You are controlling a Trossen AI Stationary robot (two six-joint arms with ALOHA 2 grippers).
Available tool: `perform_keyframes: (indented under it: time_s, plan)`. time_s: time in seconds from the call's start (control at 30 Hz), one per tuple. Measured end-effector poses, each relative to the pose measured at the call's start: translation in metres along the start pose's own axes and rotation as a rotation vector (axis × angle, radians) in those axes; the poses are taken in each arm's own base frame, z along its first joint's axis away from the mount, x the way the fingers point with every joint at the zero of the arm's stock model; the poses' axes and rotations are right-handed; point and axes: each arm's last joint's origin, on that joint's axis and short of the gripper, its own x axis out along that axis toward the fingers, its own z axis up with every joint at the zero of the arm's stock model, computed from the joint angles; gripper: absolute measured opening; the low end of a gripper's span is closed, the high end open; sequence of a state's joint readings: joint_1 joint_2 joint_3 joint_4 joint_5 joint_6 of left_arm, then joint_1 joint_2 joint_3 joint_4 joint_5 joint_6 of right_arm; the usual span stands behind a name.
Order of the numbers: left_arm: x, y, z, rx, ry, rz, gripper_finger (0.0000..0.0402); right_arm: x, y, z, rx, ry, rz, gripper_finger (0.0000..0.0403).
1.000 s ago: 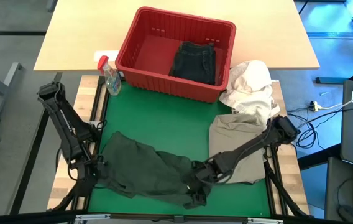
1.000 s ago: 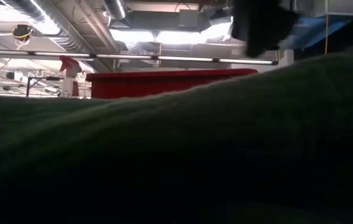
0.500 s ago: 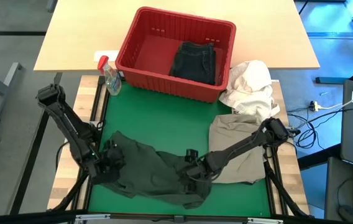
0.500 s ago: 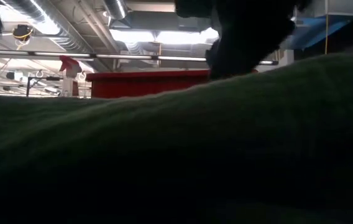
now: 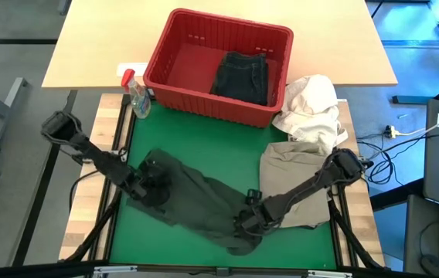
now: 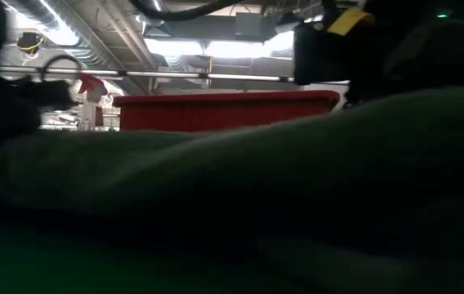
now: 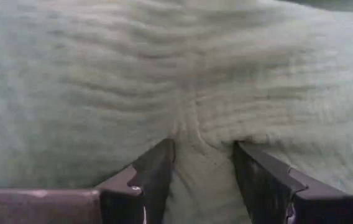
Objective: Fold Laundry from Bin
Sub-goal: Fold the green polo shirt
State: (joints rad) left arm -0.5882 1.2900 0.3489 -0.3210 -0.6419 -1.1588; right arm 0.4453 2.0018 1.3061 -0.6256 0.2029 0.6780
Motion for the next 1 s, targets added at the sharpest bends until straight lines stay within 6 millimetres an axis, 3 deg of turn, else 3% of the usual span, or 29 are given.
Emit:
perform_keyframes:
  time_s: [0.2,0.4,0.53,0.7,0.8,0.9,1.0]
  plan:
    - [0.022,0.022,0.029,0.057,-0.028,0.178,0.0169,-0.003,0.020,-0.022,0.086,-0.027,-0.017,0.0292]
    - [0.032,0.035,0.047,0.314,0.012,0.256,0.0169,-0.003,0.028,-0.023,0.116,-0.103,-0.002,0.0292]
    - [0.019,0.024,0.062,0.394,0.055,0.155,0.0169,-0.013,0.019,-0.013,0.051,-0.074,-0.008,0.0292]
    - [-0.017,0.004,0.086,0.405,0.053,0.016,0.0169,-0.042,0.003,0.013,-0.076,-0.113,-0.013,0.0292]
    - [-0.033,-0.004,0.094,0.402,-0.011,-0.040,0.0169,-0.046,-0.012,0.029,-0.128,-0.153,-0.020,0.0292]
    - [-0.038,-0.007,0.094,0.361,-0.081,-0.055,0.0169,-0.044,-0.025,0.041,-0.128,-0.169,-0.015,0.0292]
    - [-0.033,-0.006,0.085,0.317,-0.093,-0.068,0.0169,-0.040,-0.028,0.041,-0.129,-0.120,0.062,0.0292]
